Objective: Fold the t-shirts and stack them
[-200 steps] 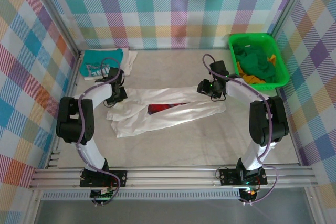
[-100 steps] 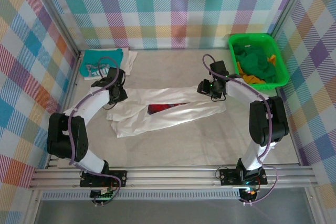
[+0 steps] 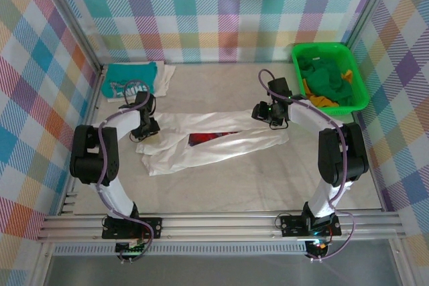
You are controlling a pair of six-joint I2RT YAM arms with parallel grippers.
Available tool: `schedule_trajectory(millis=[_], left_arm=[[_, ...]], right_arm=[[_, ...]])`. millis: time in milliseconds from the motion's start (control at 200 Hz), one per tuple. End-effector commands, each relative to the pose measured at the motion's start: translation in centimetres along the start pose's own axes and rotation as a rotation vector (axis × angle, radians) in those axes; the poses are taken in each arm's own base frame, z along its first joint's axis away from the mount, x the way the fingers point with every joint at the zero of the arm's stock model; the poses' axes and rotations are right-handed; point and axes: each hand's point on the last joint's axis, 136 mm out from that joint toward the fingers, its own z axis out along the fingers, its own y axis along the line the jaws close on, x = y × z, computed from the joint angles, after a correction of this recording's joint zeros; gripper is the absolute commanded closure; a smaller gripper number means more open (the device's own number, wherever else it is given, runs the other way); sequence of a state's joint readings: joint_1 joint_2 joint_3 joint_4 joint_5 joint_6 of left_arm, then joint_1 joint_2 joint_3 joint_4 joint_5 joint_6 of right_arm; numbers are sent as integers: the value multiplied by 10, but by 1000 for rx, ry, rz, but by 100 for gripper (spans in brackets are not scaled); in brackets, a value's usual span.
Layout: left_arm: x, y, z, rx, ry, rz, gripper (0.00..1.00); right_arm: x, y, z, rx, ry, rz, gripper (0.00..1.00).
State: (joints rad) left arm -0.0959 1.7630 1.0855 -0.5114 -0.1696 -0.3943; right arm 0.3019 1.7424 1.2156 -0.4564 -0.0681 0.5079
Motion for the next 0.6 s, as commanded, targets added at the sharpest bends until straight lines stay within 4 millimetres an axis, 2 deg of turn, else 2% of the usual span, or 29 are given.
schedule_trajectory(millis=[0,85,150,400,515,565,595], left_arm=[[-14,-12,-6,44,-39,5,83],[-16,-12,-12,42,-59,5,95],[-18,-12,-20,44,-75,8,100],[-19,-20,-67,84,-151,8,100],[-16,-14,-72,83,-165,-17,100],[-17,-8,-68,63,-160,-21,100],[-18,-5,-62,56,-142,-28,87]], right_arm=[[-3,5,-4,-7,-10,-25,51],[-2,6,-3,-9,-8,-26,51],[-2,6,-2,-11,-3,-25,51],[-3,6,-2,-7,-2,-24,50],[-3,7,1,-11,2,-23,50],[-3,8,1,-16,7,-22,50],[-3,9,2,-20,9,-23,50]])
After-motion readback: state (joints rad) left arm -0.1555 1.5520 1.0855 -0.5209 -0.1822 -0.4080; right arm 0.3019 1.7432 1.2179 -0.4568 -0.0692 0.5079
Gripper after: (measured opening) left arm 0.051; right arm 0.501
